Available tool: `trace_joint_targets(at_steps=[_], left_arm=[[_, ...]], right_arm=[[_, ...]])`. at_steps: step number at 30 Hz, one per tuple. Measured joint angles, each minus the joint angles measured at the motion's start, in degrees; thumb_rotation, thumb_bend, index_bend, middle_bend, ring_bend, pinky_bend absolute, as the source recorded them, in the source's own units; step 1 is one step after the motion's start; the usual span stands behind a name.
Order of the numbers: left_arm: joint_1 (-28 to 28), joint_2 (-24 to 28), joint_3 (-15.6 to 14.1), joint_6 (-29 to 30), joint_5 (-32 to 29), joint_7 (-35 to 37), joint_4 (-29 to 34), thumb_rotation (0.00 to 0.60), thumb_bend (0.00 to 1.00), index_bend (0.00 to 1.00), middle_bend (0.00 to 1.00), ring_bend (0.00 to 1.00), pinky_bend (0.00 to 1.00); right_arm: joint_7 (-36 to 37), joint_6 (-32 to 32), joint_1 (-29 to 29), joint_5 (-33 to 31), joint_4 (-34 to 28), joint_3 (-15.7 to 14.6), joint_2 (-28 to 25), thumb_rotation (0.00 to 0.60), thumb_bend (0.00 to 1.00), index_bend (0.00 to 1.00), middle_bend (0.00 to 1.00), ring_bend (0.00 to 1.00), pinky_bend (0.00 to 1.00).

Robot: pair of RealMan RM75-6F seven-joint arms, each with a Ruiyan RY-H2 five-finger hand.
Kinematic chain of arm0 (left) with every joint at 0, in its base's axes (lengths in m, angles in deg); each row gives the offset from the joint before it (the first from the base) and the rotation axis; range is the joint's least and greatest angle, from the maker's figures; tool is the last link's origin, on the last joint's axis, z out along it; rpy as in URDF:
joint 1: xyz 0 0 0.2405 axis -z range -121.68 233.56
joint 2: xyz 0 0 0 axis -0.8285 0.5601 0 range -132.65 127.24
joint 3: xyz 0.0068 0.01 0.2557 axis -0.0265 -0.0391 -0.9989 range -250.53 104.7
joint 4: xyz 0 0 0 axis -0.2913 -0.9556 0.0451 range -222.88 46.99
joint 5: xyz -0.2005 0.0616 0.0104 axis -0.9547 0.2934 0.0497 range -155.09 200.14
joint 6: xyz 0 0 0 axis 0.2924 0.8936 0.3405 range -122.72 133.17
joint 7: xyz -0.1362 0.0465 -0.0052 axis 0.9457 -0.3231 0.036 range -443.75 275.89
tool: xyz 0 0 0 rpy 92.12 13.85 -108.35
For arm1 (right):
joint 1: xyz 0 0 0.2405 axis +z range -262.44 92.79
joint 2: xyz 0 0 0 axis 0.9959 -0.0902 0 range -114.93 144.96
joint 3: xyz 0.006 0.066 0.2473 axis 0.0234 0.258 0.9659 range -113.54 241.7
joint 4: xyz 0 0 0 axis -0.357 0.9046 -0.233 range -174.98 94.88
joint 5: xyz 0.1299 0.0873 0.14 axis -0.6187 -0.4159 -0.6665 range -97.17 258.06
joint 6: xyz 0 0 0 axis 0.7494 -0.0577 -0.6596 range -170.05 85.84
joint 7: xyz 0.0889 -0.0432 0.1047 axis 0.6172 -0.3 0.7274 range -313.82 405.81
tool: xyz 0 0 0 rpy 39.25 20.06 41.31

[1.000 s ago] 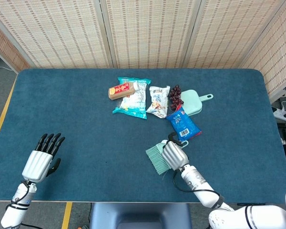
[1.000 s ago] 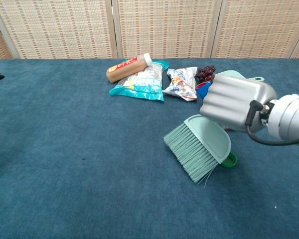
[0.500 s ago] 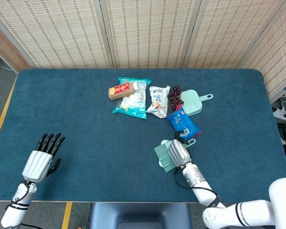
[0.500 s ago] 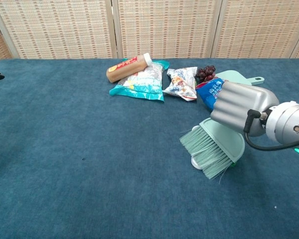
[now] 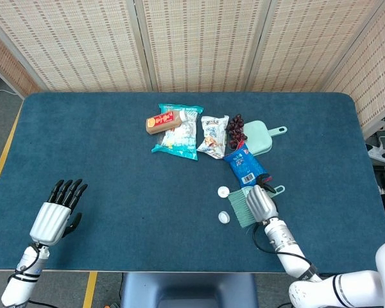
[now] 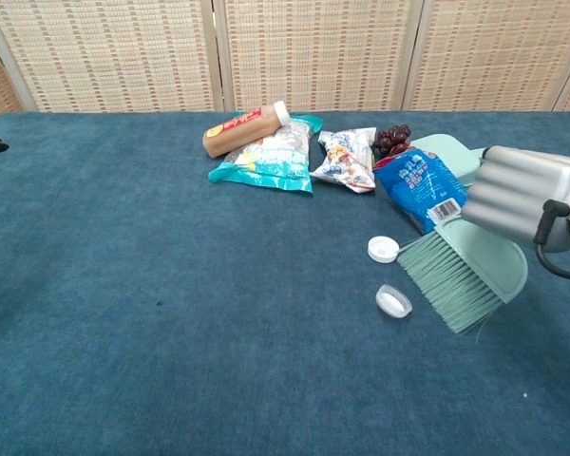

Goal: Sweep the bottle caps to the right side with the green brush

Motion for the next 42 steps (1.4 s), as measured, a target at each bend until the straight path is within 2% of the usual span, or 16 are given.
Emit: trace_joint_targets(at_steps=[14, 21, 28, 32, 36, 38, 42], left_arm=[[-0.02, 0.0, 0.04, -0.03, 0.03, 0.0, 0.0, 0.6, 0.45, 0.0, 0.0, 0.0, 0.01], [-0.03, 0.0, 0.06, -0.04, 0.05, 0.0, 0.0, 0.6, 0.45, 0.0, 0.0, 0.0, 0.01], [-0.04, 0.0, 0.07, -0.05, 0.06, 0.0, 0.0, 0.6, 0.45, 0.0, 0.0, 0.0, 0.02], [-0.05, 0.0, 0.07, -0.05, 0.06, 0.0, 0.0, 0.6, 0.45, 0.0, 0.0, 0.0, 0.01], [-0.05, 0.0, 0.08, -0.06, 0.06, 0.0, 0.0, 0.6, 0.45, 0.0, 0.0, 0.0, 0.01], [-0.05, 0.0, 0.08, -0.06, 0.07, 0.0, 0.0, 0.6, 0.45, 0.0, 0.0, 0.0, 0.01], [-0.05, 0.0, 0.09, -0.06, 0.07, 0.0, 0.0, 0.6, 0.45, 0.0, 0.0, 0.0, 0.02]], right_arm=[[8.01, -4.13, -5.25, 3.96, -0.43, -6.09, -7.04, 0.6, 0.5, 0.96, 0.9, 0.61, 0.31], [13.8, -4.46, -8.58, 4.36, 2.6, -7.66, -10.23, 0.6, 0.5, 0.96, 0.9, 0.61, 0.31], [20.29, -2.03, -10.7, 3.28, 7.5, -7.14, -11.79, 0.6, 0.5, 0.96, 0.9, 0.61, 0.32], [25.88, -1.84, -11.49, 5.67, 7.72, -6.26, -13.25, 0.6, 0.5, 0.96, 0.9, 0.61, 0.32], [31.47, -2.12, -12.01, 10.73, 6.46, -5.18, -15.22, 0.6, 0.5, 0.96, 0.9, 0.61, 0.32], [32.41, -2.03, -11.97, 13.3, 4.91, -4.5, -16.01, 0.6, 0.5, 0.96, 0.9, 0.61, 0.32], [32.55, -0.47, -10.87, 14.51, 0.69, -2.65, -16.55, 0.6, 0.5, 0.96, 0.9, 0.61, 0.32]])
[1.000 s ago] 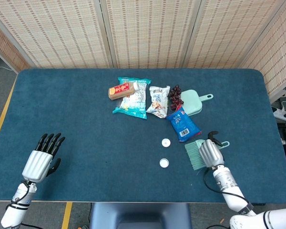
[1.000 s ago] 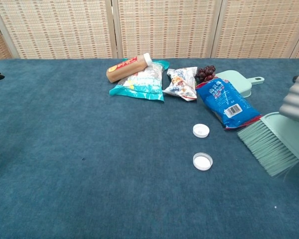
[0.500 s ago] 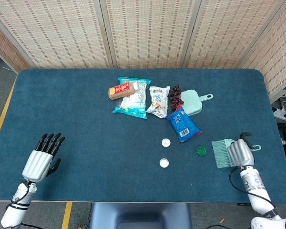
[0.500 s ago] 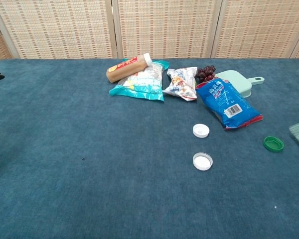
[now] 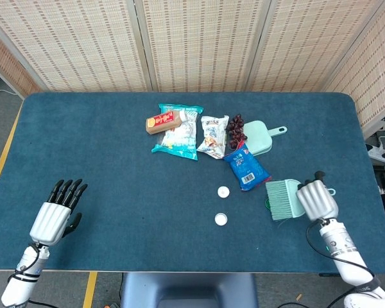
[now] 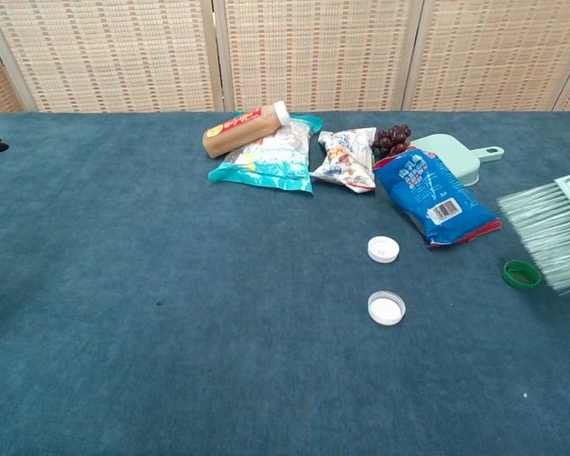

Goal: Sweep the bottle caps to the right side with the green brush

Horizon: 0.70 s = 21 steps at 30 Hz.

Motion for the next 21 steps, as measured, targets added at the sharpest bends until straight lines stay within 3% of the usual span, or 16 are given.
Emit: trace_joint_targets(at_steps=[6, 13, 21], left_arm=[[0.0, 0.0, 0.01, 0.0, 0.0, 0.0, 0.0, 0.6, 0.45, 0.0, 0.0, 0.0, 0.01], [-0.01, 0.0, 0.01, -0.01, 0.01, 0.0, 0.0, 0.6, 0.45, 0.0, 0.0, 0.0, 0.01], [-0.01, 0.0, 0.02, -0.01, 0.01, 0.0, 0.0, 0.6, 0.45, 0.0, 0.0, 0.0, 0.01]], right_arm=[[-3.89, 4.72, 4.74, -3.38, -4.5, 4.18, 2.21, 0.6, 0.5, 0.96, 0.9, 0.61, 0.32], [-12.74, 7.36, 11.36, -15.07, -4.41, 9.32, 10.35, 0.6, 0.5, 0.96, 0.9, 0.61, 0.32], [-23.64, 4.62, 18.37, -27.31, -2.85, 11.76, 19.26, 0.6, 0.5, 0.96, 0.9, 0.61, 0.32]])
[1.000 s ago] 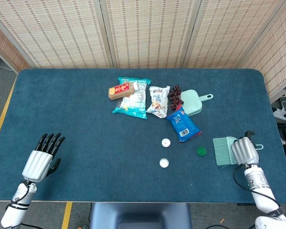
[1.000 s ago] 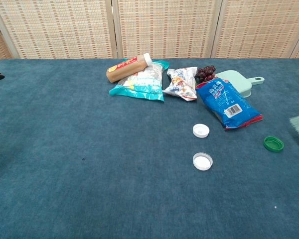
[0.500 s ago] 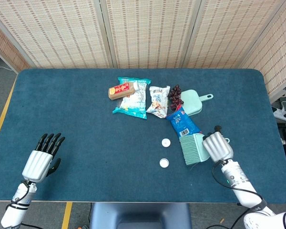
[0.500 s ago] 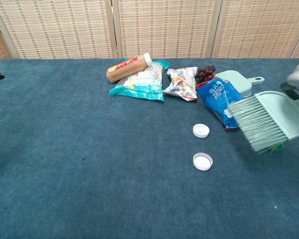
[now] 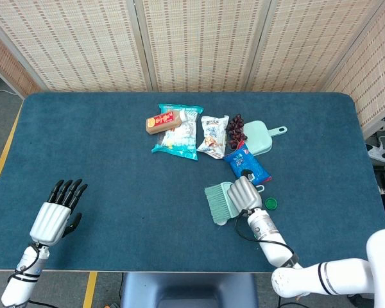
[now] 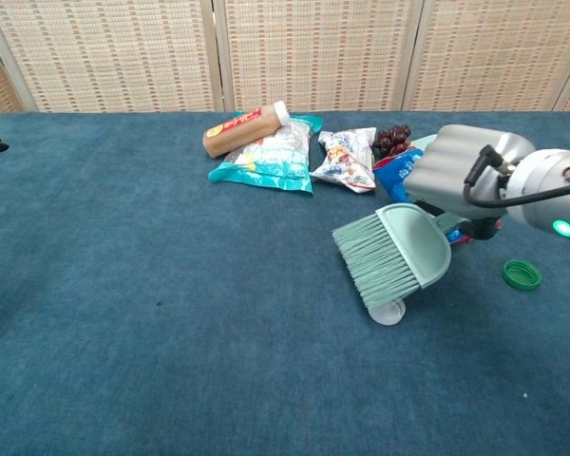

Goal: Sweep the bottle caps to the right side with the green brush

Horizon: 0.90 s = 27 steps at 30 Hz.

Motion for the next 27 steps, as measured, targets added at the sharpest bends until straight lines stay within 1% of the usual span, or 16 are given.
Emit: trace_joint_targets(at_steps=[3, 7, 9, 13, 16, 20, 27], left_arm=[[0.0, 0.0, 0.0, 0.0, 0.0, 0.0, 0.0, 0.6, 0.45, 0.0, 0.0, 0.0, 0.01], [0.0, 0.0, 0.0, 0.0, 0.0, 0.0, 0.0, 0.6, 0.45, 0.0, 0.0, 0.0, 0.01], [0.0, 0.0, 0.0, 0.0, 0.0, 0.0, 0.0, 0.6, 0.45, 0.0, 0.0, 0.0, 0.01], [0.0, 0.0, 0.01, 0.0, 0.01, 0.0, 0.0, 0.6, 0.45, 0.0, 0.0, 0.0, 0.01], [0.0, 0.0, 0.01, -0.01, 0.01, 0.0, 0.0, 0.6, 0.45, 0.0, 0.0, 0.0, 0.01], [-0.01, 0.0, 0.01, -0.01, 0.01, 0.0, 0.0, 0.6, 0.45, 0.0, 0.0, 0.0, 0.01], [-0.01, 0.0, 0.01, -0.01, 0.01, 0.0, 0.0, 0.6, 0.45, 0.0, 0.0, 0.0, 0.01]], right_arm=[[-3.26, -2.66, 2.49, -4.09, 1.34, 0.69, 2.93, 0.6, 0.5, 0.96, 0.9, 0.61, 0.32], [-5.25, -4.74, 4.79, -6.79, 2.82, 0.91, 4.7, 0.6, 0.5, 0.96, 0.9, 0.61, 0.32], [-5.59, -5.1, 5.04, -6.84, 2.94, 0.37, 4.71, 0.6, 0.5, 0.96, 0.9, 0.61, 0.32], [-7.17, -7.58, 5.38, -6.82, 3.34, -1.62, 4.61, 0.6, 0.5, 0.96, 0.9, 0.61, 0.32], [-8.31, -9.5, 5.41, -8.15, 3.67, -2.48, 4.58, 0.6, 0.5, 0.96, 0.9, 0.61, 0.32], [-8.79, -10.31, 5.38, -10.35, 4.16, -3.38, 4.08, 0.6, 0.5, 0.96, 0.9, 0.61, 0.32], [-8.66, -11.32, 5.22, -11.03, 2.71, -4.96, 2.08, 0.6, 0.5, 0.96, 0.9, 0.61, 0.32]])
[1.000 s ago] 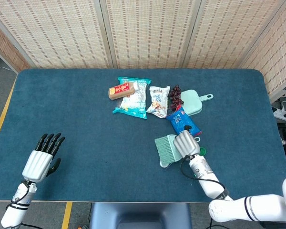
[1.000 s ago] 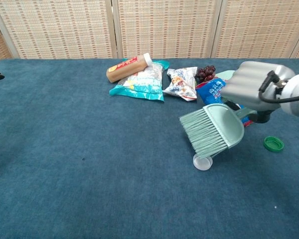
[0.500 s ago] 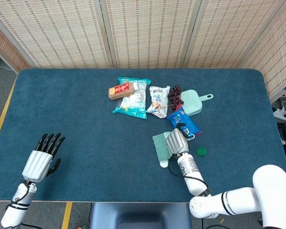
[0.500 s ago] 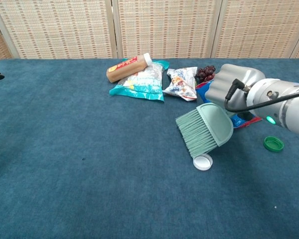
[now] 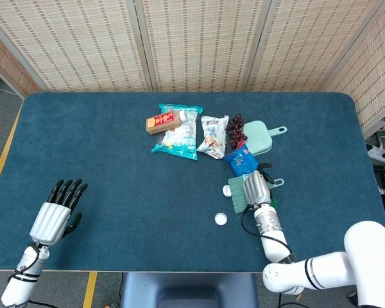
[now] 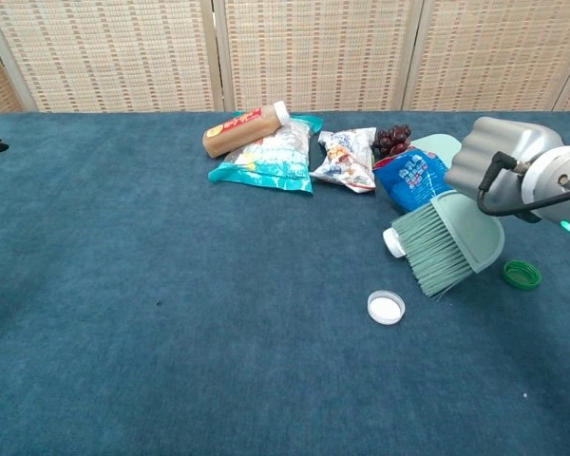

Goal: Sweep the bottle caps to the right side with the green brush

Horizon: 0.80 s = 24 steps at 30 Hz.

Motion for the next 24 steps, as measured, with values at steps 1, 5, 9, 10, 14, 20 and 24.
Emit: trace_joint_targets(at_steps=[1, 5, 9, 10, 14, 20, 24], left_arm=[[0.0, 0.0, 0.0, 0.0, 0.0, 0.0, 0.0, 0.6, 0.45, 0.0, 0.0, 0.0, 0.01], [0.0, 0.0, 0.0, 0.0, 0.0, 0.0, 0.0, 0.6, 0.45, 0.0, 0.0, 0.0, 0.02], [0.0, 0.0, 0.0, 0.0, 0.0, 0.0, 0.0, 0.6, 0.45, 0.0, 0.0, 0.0, 0.01], [0.0, 0.0, 0.0, 0.0, 0.0, 0.0, 0.0, 0.6, 0.45, 0.0, 0.0, 0.0, 0.01], [0.0, 0.0, 0.0, 0.0, 0.0, 0.0, 0.0, 0.6, 0.45, 0.0, 0.0, 0.0, 0.01], [0.0, 0.0, 0.0, 0.0, 0.0, 0.0, 0.0, 0.6, 0.45, 0.0, 0.0, 0.0, 0.01], [0.0, 0.0, 0.0, 0.0, 0.0, 0.0, 0.0, 0.6, 0.45, 0.0, 0.0, 0.0, 0.01]], right_arm=[[0.3, 0.05, -0.05, 0.1, -0.24, -0.13, -0.27, 0.6, 0.5, 0.96, 0.9, 0.61, 0.32], [3.1, 1.06, -0.4, 2.21, -1.12, -0.6, -1.54, 0.6, 0.5, 0.96, 0.9, 0.61, 0.32], [7.46, 2.17, -1.05, 5.42, -2.57, -1.03, -3.44, 0.6, 0.5, 0.96, 0.9, 0.61, 0.32], [8.64, 2.7, -1.16, 6.31, -2.76, -1.05, -3.82, 0.6, 0.5, 0.96, 0.9, 0.61, 0.32], [9.81, 4.57, -0.67, 6.88, -1.36, -0.35, -3.05, 0.6, 0.5, 0.96, 0.9, 0.61, 0.32], [8.03, 5.86, 1.54, 3.67, 2.36, 1.9, 1.26, 0.6, 0.5, 0.96, 0.9, 0.61, 0.32], [6.78, 6.05, 2.42, 1.55, 3.45, 2.76, 2.71, 0.6, 0.5, 0.96, 0.9, 0.61, 0.32]])
